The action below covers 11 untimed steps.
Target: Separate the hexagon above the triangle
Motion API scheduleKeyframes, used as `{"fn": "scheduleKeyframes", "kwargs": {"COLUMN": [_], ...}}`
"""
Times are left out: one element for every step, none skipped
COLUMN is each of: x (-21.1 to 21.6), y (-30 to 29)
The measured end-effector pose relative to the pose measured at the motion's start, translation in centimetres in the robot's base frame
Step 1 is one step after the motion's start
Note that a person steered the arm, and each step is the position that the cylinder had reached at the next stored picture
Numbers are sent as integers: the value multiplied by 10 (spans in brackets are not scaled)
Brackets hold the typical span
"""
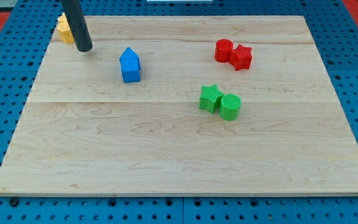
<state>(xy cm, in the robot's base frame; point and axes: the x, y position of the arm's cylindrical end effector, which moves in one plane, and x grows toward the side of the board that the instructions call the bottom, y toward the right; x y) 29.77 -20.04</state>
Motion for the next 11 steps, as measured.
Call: {"fn": "scheduleKeyframes", "kwargs": {"x": [0, 13, 25, 25, 24, 22, -4, -52, -60, -55, -50], "y": [-2, -33, -63, -63, -95, -104, -97, -97, -61, 18, 81]}}
